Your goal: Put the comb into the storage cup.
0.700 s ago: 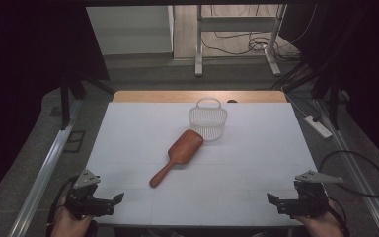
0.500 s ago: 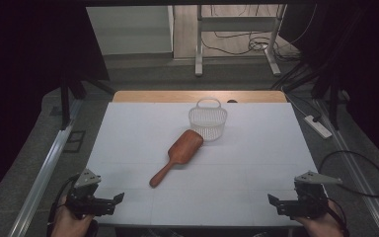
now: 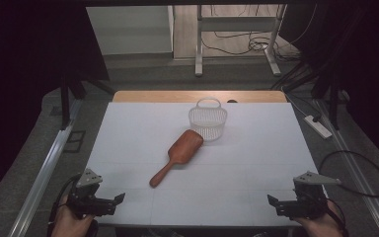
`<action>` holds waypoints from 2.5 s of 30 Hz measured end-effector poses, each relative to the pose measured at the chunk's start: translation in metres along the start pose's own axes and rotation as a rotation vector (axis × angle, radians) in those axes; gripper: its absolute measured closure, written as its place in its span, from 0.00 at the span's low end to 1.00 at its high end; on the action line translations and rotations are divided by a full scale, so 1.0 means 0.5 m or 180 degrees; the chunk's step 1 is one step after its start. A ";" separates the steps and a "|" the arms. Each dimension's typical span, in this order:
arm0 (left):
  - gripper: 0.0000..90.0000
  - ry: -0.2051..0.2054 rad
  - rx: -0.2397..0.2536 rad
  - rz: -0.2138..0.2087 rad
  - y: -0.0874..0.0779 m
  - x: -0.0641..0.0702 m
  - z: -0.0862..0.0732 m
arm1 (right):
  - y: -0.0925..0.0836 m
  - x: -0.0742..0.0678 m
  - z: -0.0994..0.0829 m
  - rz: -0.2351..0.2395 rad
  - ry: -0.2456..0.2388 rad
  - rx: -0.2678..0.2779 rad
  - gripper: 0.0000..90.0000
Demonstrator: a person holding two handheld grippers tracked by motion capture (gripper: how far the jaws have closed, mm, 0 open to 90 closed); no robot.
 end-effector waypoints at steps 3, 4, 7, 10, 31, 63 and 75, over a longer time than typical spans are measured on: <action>0.00 0.0015 -0.0008 0.0007 0.001 0.001 0.001 | 0.000 -0.001 0.000 -0.0015 -0.0025 -0.0006 0.00; 0.00 0.0021 -0.0015 0.0009 0.001 0.001 0.001 | 0.001 -0.001 0.000 -0.0020 -0.0031 -0.0012 0.00; 0.00 0.0026 -0.0027 0.0017 0.001 0.002 0.002 | 0.002 -0.002 0.001 -0.0026 -0.0036 -0.0028 0.00; 0.00 0.0010 -0.0036 0.0037 0.001 0.002 0.003 | 0.001 -0.002 0.000 -0.0024 -0.0038 -0.0022 0.00; 0.00 0.0049 -0.0002 -0.0070 0.005 0.004 0.038 | 0.003 -0.003 0.002 -0.0003 -0.0059 -0.0039 0.00; 0.00 0.0249 -0.0132 -0.0175 0.044 0.016 0.134 | 0.005 -0.004 0.004 0.0018 -0.0090 -0.0061 0.00; 0.00 0.0346 -0.0227 -0.0160 0.066 0.028 0.174 | 0.006 -0.004 0.004 0.0024 -0.0098 -0.0069 0.00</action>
Point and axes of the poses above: each handheld gripper's, and its own axes: y roughly forward along the jaws, z roughly out of its top, x roughly to its right, the point moved 2 cm from there along y, roughly forward along the jaws, and after that the axes turned 14 degrees about -x, right-handed, at the moved point
